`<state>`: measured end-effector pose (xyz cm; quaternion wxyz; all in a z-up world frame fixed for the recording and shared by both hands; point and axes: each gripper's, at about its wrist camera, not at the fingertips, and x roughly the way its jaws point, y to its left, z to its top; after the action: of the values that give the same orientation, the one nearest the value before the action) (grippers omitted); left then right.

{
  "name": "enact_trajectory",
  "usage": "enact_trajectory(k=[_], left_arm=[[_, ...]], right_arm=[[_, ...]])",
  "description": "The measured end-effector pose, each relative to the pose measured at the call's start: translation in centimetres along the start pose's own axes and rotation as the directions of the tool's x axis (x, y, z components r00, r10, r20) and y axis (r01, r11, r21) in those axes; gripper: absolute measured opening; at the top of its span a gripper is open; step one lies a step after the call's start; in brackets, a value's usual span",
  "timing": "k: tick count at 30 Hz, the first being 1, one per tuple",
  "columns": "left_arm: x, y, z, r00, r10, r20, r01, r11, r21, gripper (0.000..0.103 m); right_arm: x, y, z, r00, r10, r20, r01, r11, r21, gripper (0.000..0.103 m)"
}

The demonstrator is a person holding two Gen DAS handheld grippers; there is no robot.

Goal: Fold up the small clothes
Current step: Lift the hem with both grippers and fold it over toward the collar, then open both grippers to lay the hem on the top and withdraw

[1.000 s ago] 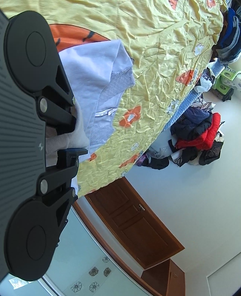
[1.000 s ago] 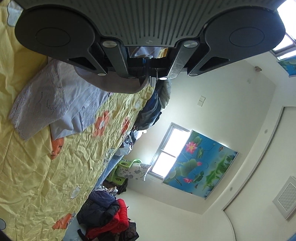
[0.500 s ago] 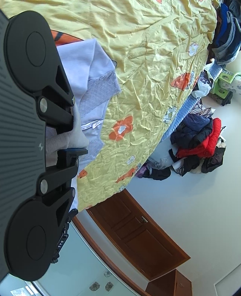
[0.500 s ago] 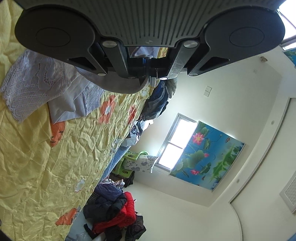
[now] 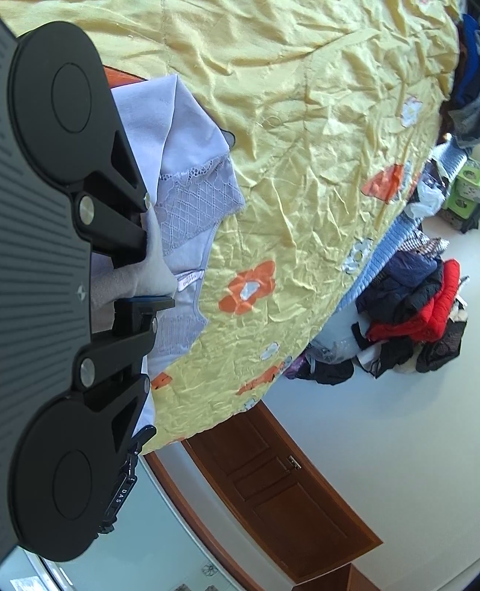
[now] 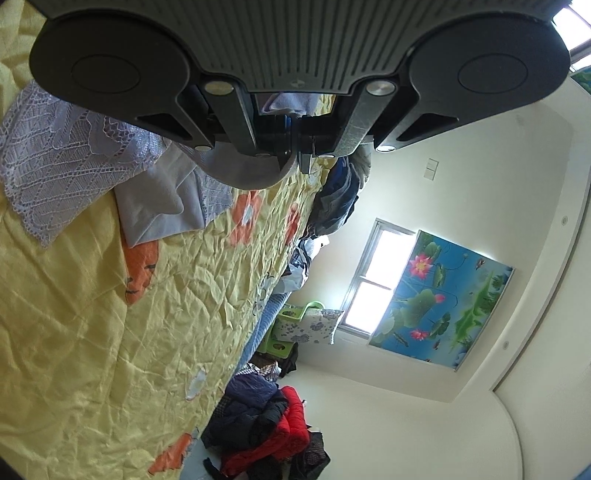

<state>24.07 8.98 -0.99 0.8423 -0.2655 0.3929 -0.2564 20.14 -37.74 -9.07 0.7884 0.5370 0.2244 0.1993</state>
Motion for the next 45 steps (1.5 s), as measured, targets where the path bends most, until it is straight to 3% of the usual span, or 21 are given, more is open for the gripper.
enact_trajectory(k=[13,24,27,30,32,36,41,45], left_arm=[[2.8,3.6,1.4,0.997,-0.027,-0.071,0.013,0.983,-0.181,0.003],[3.4,5.3,2.7,0.994,-0.064,-0.092,0.031,0.944,-0.327,0.006],[3.7,6.0,2.8,0.992,-0.082,-0.100,0.036,0.919,-0.393,0.014],[3.5,6.8,2.8,0.993,-0.098,-0.067,0.057,0.887,-0.458,0.035],[3.1,7.3,2.9,0.993,-0.117,-0.021,0.091,0.859,-0.505,0.059],[2.3,8.1,3.4,0.988,-0.137,0.070,0.152,0.807,-0.571,0.065],[1.0,7.9,4.2,0.992,-0.082,0.098,0.123,0.826,-0.550,0.065],[0.3,6.3,4.1,0.997,-0.043,0.068,0.069,0.896,-0.439,0.067]], right_arm=[[2.4,-2.0,0.4,0.997,-0.078,-0.014,0.079,0.995,0.064,0.010],[3.9,-3.6,1.2,0.993,-0.121,-0.012,0.122,0.986,0.116,0.022],[4.1,-3.4,1.3,0.992,-0.122,-0.015,0.123,0.985,0.118,0.022],[4.3,-3.6,1.6,0.993,-0.120,0.006,0.117,0.980,0.160,0.026],[4.6,-3.8,2.0,0.992,-0.119,0.035,0.111,0.977,0.183,0.040],[5.3,-3.9,2.6,0.986,-0.153,0.068,0.138,0.972,0.188,0.048],[5.8,-2.8,2.9,0.972,-0.218,0.089,0.208,0.971,0.114,0.054],[5.9,-0.9,2.3,0.980,-0.190,0.063,0.191,0.981,-0.015,0.065]])
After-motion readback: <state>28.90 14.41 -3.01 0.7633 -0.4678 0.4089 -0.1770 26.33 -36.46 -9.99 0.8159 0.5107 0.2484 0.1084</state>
